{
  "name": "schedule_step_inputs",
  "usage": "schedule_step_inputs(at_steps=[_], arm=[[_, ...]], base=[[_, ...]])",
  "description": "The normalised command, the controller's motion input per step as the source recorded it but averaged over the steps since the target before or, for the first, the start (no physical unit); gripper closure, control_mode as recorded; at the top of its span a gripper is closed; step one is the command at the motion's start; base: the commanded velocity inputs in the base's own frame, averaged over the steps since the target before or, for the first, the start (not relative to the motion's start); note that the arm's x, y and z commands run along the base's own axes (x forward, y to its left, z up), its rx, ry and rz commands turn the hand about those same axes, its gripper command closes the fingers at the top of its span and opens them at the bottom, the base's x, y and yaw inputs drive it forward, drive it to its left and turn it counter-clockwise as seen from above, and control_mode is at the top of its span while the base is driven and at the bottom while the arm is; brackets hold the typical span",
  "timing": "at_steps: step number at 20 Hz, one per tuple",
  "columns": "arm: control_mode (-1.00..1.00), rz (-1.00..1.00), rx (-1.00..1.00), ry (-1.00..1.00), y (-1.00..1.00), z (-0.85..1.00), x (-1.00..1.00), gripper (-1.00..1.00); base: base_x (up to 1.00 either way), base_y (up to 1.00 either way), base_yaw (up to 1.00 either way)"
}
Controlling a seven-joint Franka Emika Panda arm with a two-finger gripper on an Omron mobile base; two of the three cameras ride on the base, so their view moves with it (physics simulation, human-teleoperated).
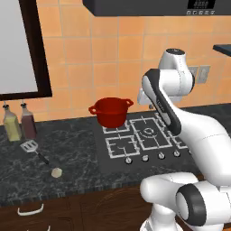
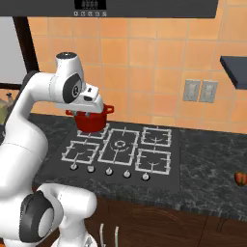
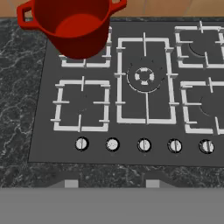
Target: Put the garlic and bell pepper in the pot. Retrieve the spatula and lightly stir the vegetables in the pot.
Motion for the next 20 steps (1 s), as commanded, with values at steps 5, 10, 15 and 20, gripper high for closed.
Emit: schedule_step_inputs(at_steps=[5,10,15,20], arm=[[1.0,0.0,0.0,0.0,-0.02,0.0,0.0,-1.0],[1.0,0.0,0.0,0.0,0.0,0.0,0.0,-1.0],[1.0,0.0,0.0,0.0,0.0,0.0,0.0,-1.0],[-1.0,0.0,0.0,0.0,0.0,0.0,0.02,-1.0]], base=[[0.0,-0.53,-0.03],[-0.01,-1.0,0.0],[0.0,-0.99,0.0],[0.02,-0.32,0.0]])
